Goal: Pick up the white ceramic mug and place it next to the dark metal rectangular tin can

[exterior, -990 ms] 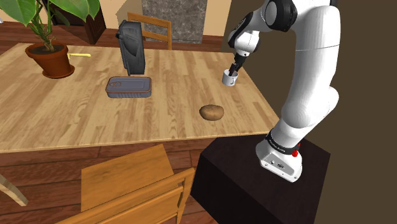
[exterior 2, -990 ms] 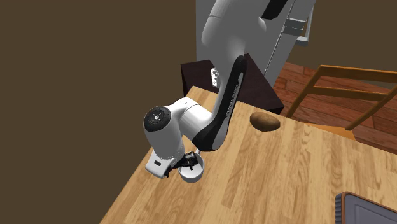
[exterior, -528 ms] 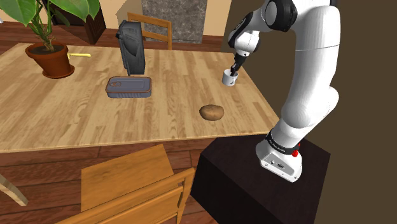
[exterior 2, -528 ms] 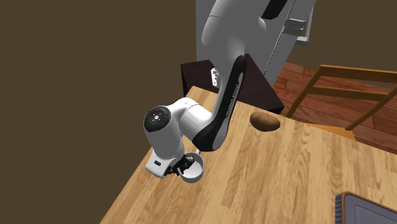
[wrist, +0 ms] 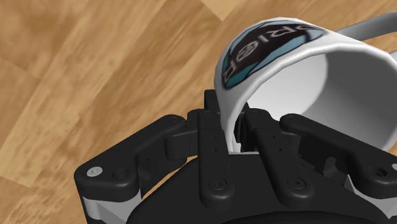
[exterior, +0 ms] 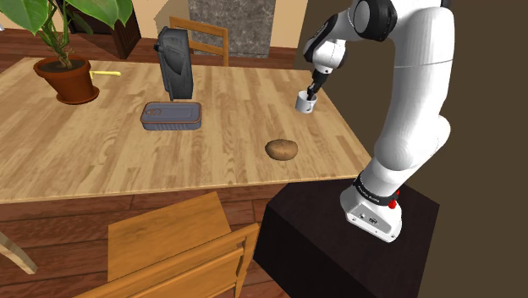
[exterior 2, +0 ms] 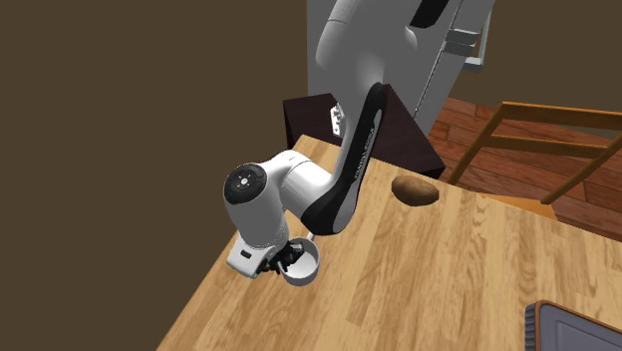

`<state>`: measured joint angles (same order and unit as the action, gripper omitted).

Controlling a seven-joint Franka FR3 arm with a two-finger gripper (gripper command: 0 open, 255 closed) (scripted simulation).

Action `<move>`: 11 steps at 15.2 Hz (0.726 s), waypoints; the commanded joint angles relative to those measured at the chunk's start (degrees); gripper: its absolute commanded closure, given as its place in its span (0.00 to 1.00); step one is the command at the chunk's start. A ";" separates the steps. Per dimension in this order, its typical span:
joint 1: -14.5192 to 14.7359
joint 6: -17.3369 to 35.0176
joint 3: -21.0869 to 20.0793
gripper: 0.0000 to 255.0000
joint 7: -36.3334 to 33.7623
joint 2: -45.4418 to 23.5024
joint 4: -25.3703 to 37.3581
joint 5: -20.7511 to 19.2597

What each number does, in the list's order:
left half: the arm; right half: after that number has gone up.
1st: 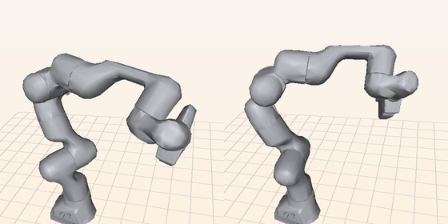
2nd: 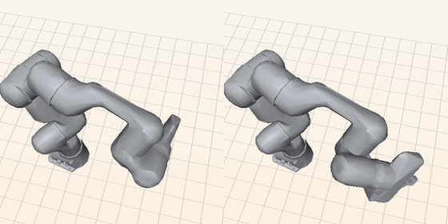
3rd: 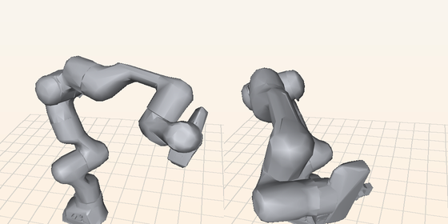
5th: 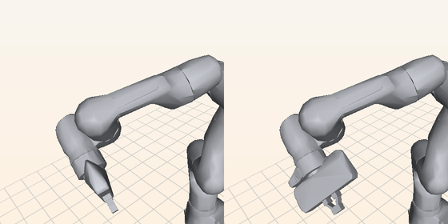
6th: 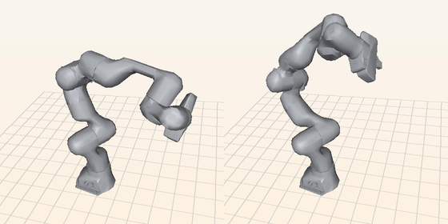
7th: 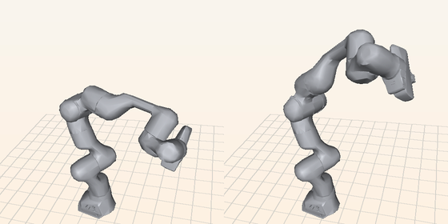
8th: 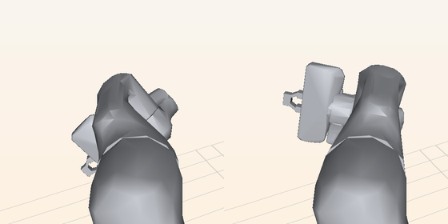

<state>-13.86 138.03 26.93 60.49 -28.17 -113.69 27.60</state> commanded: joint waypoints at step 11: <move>2.27 -6.05 3.07 1.00 -3.87 6.29 0.66 -5.12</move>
<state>-11.84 132.41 29.75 56.98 -22.53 -112.90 22.95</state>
